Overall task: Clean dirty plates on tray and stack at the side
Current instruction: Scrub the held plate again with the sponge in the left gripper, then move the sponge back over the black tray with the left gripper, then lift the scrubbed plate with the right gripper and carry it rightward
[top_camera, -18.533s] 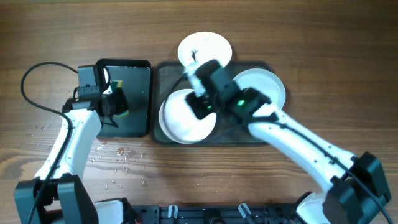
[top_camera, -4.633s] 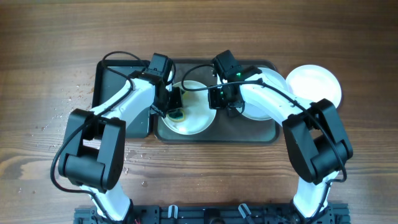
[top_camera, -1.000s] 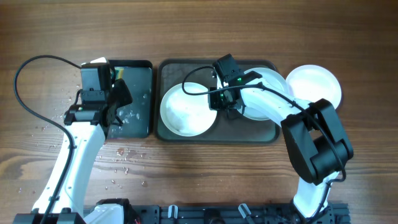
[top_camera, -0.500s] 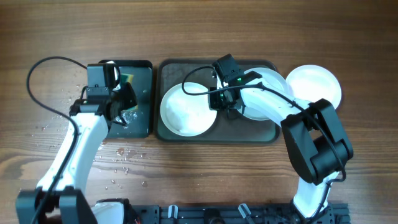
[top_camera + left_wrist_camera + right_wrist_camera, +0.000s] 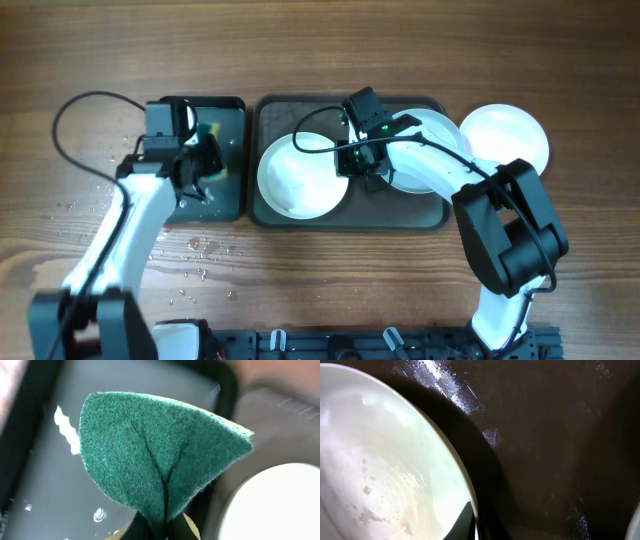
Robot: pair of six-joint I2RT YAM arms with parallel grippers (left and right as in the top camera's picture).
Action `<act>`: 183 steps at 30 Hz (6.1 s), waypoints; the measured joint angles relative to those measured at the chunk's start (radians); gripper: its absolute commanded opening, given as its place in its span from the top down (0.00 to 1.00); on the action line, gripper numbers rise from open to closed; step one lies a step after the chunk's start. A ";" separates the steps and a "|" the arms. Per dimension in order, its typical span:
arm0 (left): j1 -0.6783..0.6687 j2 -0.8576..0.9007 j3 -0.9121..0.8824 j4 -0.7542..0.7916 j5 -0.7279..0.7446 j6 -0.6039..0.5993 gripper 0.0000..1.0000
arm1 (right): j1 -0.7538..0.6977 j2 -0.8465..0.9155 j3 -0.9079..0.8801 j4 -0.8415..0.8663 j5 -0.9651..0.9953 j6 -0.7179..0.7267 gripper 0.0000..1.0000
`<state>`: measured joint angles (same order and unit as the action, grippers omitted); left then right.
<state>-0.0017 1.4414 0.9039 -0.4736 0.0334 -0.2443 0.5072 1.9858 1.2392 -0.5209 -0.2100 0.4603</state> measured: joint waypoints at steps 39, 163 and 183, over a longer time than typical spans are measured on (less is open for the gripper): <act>-0.373 0.327 0.040 0.086 0.122 -0.252 0.96 | 0.000 0.000 -0.001 0.006 -0.018 0.000 0.96; 0.095 -0.030 -0.010 -0.103 -0.142 -0.116 0.96 | 0.294 0.079 0.376 0.444 0.520 -0.081 0.96; 0.095 -0.030 -0.010 -0.103 -0.142 -0.116 0.96 | 0.438 0.079 0.377 1.019 0.823 -1.094 0.96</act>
<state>0.0937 1.4113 0.8944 -0.5766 -0.1081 -0.3599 0.9451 2.0651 1.6165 0.4984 0.6128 -0.6338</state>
